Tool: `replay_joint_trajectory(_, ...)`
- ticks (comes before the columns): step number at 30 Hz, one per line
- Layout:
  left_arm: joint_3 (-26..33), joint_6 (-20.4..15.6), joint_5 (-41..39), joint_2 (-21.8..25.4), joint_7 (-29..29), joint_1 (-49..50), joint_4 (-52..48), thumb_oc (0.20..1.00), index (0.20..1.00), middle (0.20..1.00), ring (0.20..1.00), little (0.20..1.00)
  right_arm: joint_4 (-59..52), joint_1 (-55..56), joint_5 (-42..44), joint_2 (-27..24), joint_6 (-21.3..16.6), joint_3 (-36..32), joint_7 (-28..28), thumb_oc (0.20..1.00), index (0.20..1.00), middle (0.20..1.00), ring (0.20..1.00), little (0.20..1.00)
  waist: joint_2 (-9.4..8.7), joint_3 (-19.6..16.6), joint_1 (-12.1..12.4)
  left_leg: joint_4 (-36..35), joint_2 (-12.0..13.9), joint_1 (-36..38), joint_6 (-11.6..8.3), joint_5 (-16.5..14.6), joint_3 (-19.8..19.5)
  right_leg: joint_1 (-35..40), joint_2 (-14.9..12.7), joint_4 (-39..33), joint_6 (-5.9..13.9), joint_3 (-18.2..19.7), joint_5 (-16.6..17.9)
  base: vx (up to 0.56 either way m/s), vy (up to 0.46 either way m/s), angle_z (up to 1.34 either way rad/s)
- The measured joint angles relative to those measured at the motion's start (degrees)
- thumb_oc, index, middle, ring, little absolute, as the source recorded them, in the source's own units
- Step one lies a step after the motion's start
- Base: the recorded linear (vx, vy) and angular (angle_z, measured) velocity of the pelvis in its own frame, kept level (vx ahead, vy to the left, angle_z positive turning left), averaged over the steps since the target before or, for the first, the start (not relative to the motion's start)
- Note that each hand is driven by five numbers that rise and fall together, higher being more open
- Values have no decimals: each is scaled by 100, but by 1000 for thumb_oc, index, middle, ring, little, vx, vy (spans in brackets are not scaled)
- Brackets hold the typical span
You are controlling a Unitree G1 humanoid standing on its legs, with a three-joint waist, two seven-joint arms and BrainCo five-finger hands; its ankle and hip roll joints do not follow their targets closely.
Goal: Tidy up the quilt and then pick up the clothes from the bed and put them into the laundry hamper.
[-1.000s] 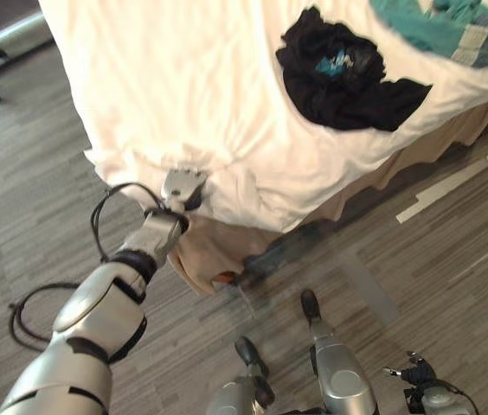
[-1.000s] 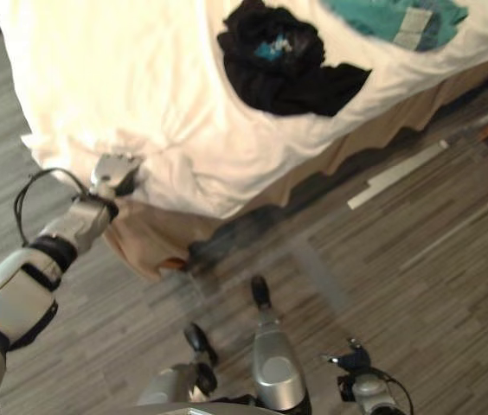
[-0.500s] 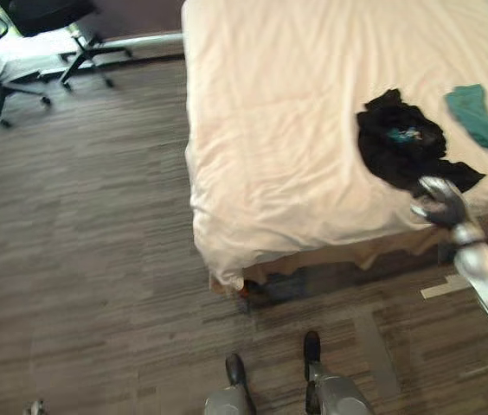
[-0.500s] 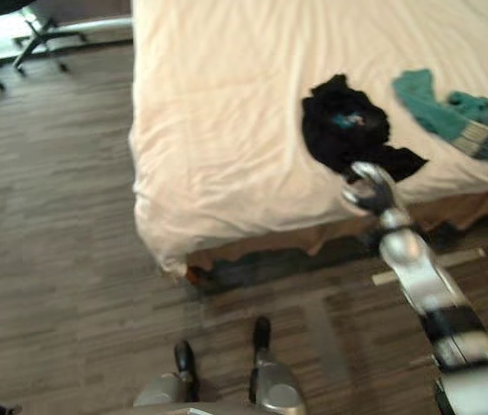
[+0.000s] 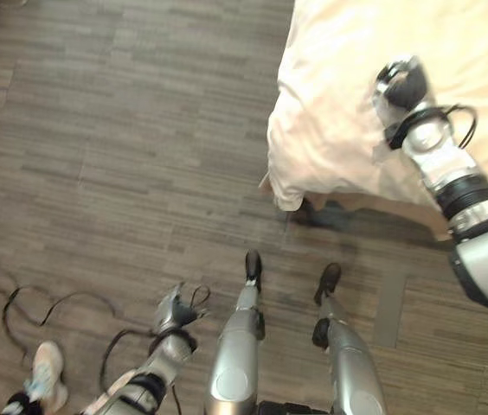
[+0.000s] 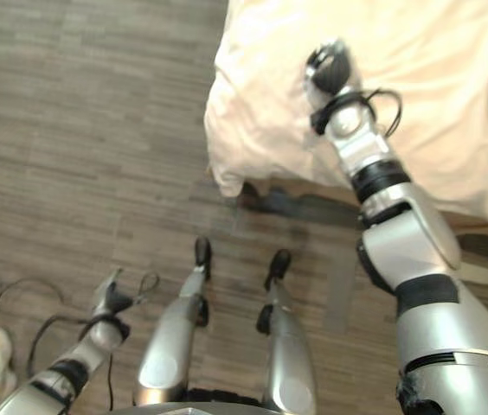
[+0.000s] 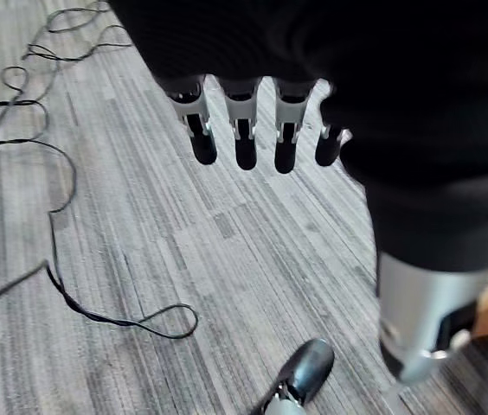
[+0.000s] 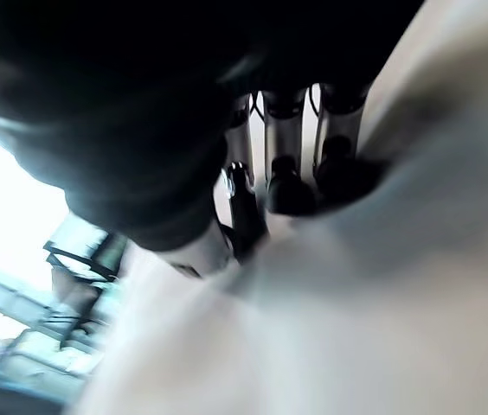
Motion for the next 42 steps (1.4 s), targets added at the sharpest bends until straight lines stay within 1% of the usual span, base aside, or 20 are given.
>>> replay_joint_trajectory(2, -62, 25, 185, -74, -23, -59, 18, 1000, 1000, 1000, 1000, 1000, -205, 170, 129, 140, 0, -124, 181, 200, 200, 200, 200, 200, 3, 0, -133, 0, -2, 143, 54, -8, -6, 157, 2, -32, -19, -51, -13, 51, 16, 2)
replay_joint_trajectory(4, -44, 44, 228, -119, -20, -66, 57, 1000, 1000, 1000, 1000, 1000, -737, 792, 220, 424, -53, -185, 89, 200, 200, 200, 200, 200, 6, -9, -190, 0, 15, 427, 72, -32, 5, 442, 16, -51, -43, -67, -48, 37, 1, -4)
replay_joint_trajectory(7, 10, 88, 372, -165, -16, -50, 72, 1000, 1000, 1000, 1000, 1000, -1476, 1444, 237, 710, -162, -77, 177, 200, 200, 200, 200, 200, -6, -52, -380, 1, 58, 642, 39, -113, 11, 643, 57, -63, -28, -64, -106, 50, -13, -7)
replay_joint_trajectory(9, 42, 121, 428, -212, -35, -68, 84, 1000, 1000, 1000, 1000, 1000, -2156, 1962, 693, 717, -131, 85, 600, 200, 200, 200, 200, 200, 14, -112, -448, 1, 86, 701, 23, -147, 14, 698, 94, -97, -29, -33, -107, 67, -21, -9)
replay_joint_trajectory(10, 114, 125, 437, -245, -52, -59, 150, 1000, 1000, 1000, 1000, 1000, -2831, 2389, 1072, 593, -121, 523, 1161, 200, 200, 200, 200, 200, 23, -123, -442, 1, 105, 812, 23, -151, 10, 814, 121, -129, -29, -33, -107, 53, -8, -9)
replay_joint_trajectory(11, 138, 126, 439, -254, -66, -38, 219, 1000, 1000, 1000, 1000, 1000, -3048, 2739, 1387, 623, -84, 978, 1668, 200, 200, 200, 200, 200, 27, -237, -434, 0, 128, 851, -7, -199, 7, 860, 150, -182, -30, -12, -109, 33, -3, -9)
replay_joint_trajectory(13, 196, 123, 445, -262, -79, -45, 276, 1000, 1000, 1000, 1000, 1000, -3307, 3135, 1739, 682, 103, 1594, 2122, 200, 200, 200, 200, 200, 57, -344, -411, 0, 137, 850, -13, -210, 9, 862, 165, -197, -45, 6, -117, 12, 11, -6)
replay_joint_trajectory(15, 392, 124, 439, -252, -111, -45, 397, 1000, 1000, 1000, 1000, 1000, -3939, 3273, 1984, 530, 55, 1650, 2319, 200, 200, 200, 200, 200, 56, -345, -442, 0, 125, 841, -23, -226, 64, 815, 158, -197, -45, 88, -117, -11, -9, -12)
replay_joint_trajectory(16, 435, 131, 428, -239, -130, -31, 421, 1000, 1000, 1000, 1000, 1000, -4130, 3153, 2015, 346, -76, 1524, 2308, 200, 200, 200, 200, 200, 56, -345, -449, 0, 108, 823, -21, -220, 95, 772, 145, -191, -41, 142, -124, -24, -20, -16)
replay_joint_trajectory(19, 458, 118, 378, -202, -180, 125, 432, 1000, 1000, 1000, 1000, 1000, -4056, 2642, 2016, -108, -372, 541, 1915, 200, 200, 200, 200, 200, 47, -353, -436, -2, 64, 739, -16, -222, 190, 574, 69, -88, -77, 208, -150, -36, -15, -18)
replay_joint_trajectory(20, 459, 103, 325, -217, -222, 202, 429, 1000, 1000, 1000, 1000, 1000, -3779, 2363, 2027, -324, -578, 32, 1703, 200, 200, 200, 200, 200, 45, -354, -456, -1, 46, 689, -15, -220, 206, 477, 37, -36, -77, 210, -150, -40, -14, -14)
replay_joint_trajectory(24, 457, -11, 219, -262, -296, 436, 412, 1000, 1000, 1000, 1000, 1000, -2498, 1832, 2310, -633, -846, -981, 1005, 200, 200, 200, 200, 200, 43, -355, -475, -1, 19, 633, -9, -211, 210, 340, 10, 46, -71, 227, -144, -36, 7, -7)
replay_joint_trajectory(27, 510, -7, 98, -314, -320, 607, 407, 1000, 1000, 1000, 1000, 1000, -1661, 1874, 2471, -616, -772, -1338, 743, 200, 200, 200, 200, 200, 39, -356, -532, 0, 23, 627, -6, -209, 237, 291, 14, 73, -72, 243, -143, -42, 6, -9)
replay_joint_trajectory(29, 628, 0, -25, -376, -343, 625, 459, 1000, 1000, 1000, 1000, 1000, -981, 2259, 2461, -643, -534, -1511, 693, 200, 200, 200, 200, 200, 36, -353, -577, 2, 20, 645, 7, -192, 245, 279, 22, 138, -32, 290, -117, -40, 7, -1)
replay_joint_trajectory(33, 750, 22, -126, -366, -408, 527, 531, 1000, 1000, 1000, 1000, 1000, -584, 3022, 2346, -599, -550, -1884, 860, 200, 200, 200, 200, 200, 36, -348, -634, 4, 1, 742, 87, -182, 321, 335, 11, 167, -37, 340, -116, -27, 16, -5)
replay_joint_trajectory(35, 742, 38, -125, -362, -498, 357, 542, 1000, 1000, 1000, 1000, 1000, -190, 3489, 2309, -512, -370, -2169, 956, 200, 200, 200, 200, 200, 33, -338, -637, 4, 4, 875, 81, -205, 319, 437, 5, 243, -9, 353, -147, -18, 51, 3)
replay_joint_trajectory(36, 745, 47, -126, -360, -541, 215, 529, 1000, 1000, 1000, 1000, 1000, 111, 4061, 2202, -314, -294, -2564, 983, 200, 200, 200, 200, 200, 36, -330, -634, 4, 11, 982, 84, -235, 295, 534, -3, 331, -26, 312, -229, 17, 46, 11)
replay_joint_trajectory(38, 751, 46, -127, -344, -565, 97, 570, 1000, 1000, 1000, 1000, 1000, 685, 4680, 2183, -59, 46, -2748, 1029, 200, 200, 200, 200, 200, 6, -311, -661, 3, -6, 1131, 90, -318, 297, 669, -26, 360, -19, 328, -346, 47, 42, 1)
replay_joint_trajectory(41, 850, 107, -127, -337, -613, 53, 632, 1000, 1000, 1000, 1000, 1000, 993, 5664, 2188, 274, 188, -3435, 1085, 200, 200, 200, 200, 200, -32, -271, -1001, 0, -56, 1398, 72, -423, 310, 1001, -59, 206, -14, 316, -356, 94, 24, -3)
replay_joint_trajectory(42, 856, 136, -126, -336, -627, 30, 650, 1000, 1000, 1000, 1000, 1000, 1082, 5897, 2188, 302, 243, -3534, 1084, 219, 219, 219, 219, 219, -62, -267, -1108, 0, -62, 1491, 81, -450, 324, 1100, -60, 164, -16, 331, -357, 86, 34, -4)
